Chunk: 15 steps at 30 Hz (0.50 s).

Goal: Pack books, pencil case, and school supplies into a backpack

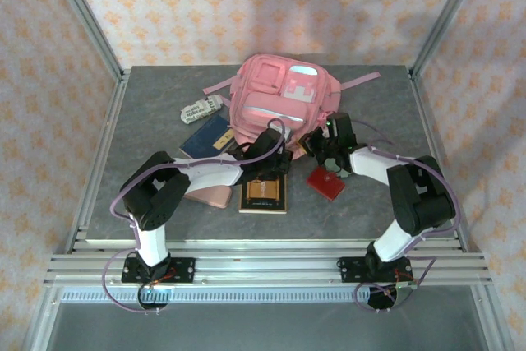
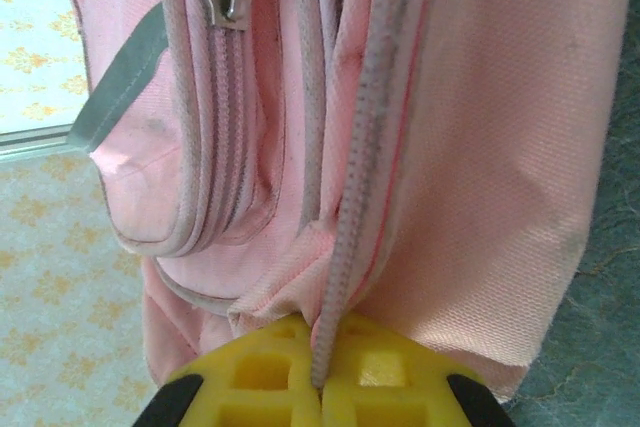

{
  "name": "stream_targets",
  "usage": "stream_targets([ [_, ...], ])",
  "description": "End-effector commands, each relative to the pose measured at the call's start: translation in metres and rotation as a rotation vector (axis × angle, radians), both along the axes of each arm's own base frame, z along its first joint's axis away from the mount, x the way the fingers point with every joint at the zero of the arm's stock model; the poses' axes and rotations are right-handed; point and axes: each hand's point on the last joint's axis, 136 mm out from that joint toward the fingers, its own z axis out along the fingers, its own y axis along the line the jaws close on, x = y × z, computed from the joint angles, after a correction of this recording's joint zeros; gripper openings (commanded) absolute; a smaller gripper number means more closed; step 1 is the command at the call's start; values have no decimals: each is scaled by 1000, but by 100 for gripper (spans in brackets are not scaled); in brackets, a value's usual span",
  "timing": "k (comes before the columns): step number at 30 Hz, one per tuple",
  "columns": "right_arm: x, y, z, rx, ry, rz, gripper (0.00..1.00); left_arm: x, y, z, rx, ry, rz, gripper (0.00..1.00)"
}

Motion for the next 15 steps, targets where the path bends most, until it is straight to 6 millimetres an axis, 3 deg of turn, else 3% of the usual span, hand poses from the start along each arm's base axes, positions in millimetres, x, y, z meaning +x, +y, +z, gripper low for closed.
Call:
stream_targets([
  [1, 22, -43, 19, -40, -100, -148, 0, 2, 32, 18, 8, -22, 48, 0],
  [4, 22, -60, 23, -56, -112, -188, 0, 4, 67, 10, 36, -8, 112, 0],
  [9, 22, -70, 26, -65, -118, -207, 0, 5, 113, -1, 89, 0, 197, 0],
  [13, 25, -71, 28, -64, -122, -213, 0, 10, 140, -4, 117, 3, 261, 0],
  [15, 28, -72, 31, -68, -128, -212, 0, 12, 143, 1, 107, -6, 267, 0],
])
